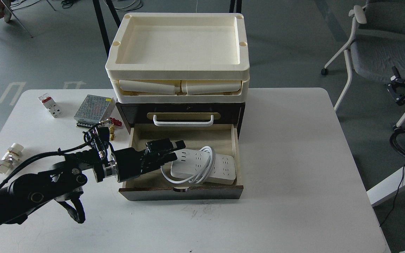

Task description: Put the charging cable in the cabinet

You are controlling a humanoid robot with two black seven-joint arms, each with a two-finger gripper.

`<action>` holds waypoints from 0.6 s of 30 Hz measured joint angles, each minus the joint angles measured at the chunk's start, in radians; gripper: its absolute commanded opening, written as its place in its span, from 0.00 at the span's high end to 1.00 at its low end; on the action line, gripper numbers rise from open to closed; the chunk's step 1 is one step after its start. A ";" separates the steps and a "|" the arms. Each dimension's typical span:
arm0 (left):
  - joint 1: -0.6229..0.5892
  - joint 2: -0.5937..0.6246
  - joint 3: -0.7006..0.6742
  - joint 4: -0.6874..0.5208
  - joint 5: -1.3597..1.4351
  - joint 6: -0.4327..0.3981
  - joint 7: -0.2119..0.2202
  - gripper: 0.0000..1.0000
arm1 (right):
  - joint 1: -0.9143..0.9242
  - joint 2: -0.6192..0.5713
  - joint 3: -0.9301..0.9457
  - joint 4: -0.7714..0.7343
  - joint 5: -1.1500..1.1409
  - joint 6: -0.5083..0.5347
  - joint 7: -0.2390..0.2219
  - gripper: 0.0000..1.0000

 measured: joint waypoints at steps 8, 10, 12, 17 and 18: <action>0.059 0.192 -0.151 -0.005 -0.077 -0.137 0.000 0.07 | 0.000 0.002 0.013 0.000 0.000 0.000 0.001 0.00; 0.089 0.235 -0.217 0.000 -0.102 -0.139 0.000 0.04 | 0.000 0.002 0.022 0.001 0.000 0.000 0.001 0.00; 0.121 0.270 -0.284 0.013 -0.145 -0.139 0.000 0.03 | 0.001 0.002 0.038 0.004 0.000 0.000 0.001 0.00; 0.150 0.297 -0.407 0.196 -0.303 -0.139 0.000 0.02 | 0.006 0.003 0.074 0.039 0.000 0.000 0.000 0.00; 0.151 0.292 -0.431 0.252 -0.342 -0.139 0.000 0.01 | 0.008 0.002 0.081 0.053 0.000 0.000 0.000 0.00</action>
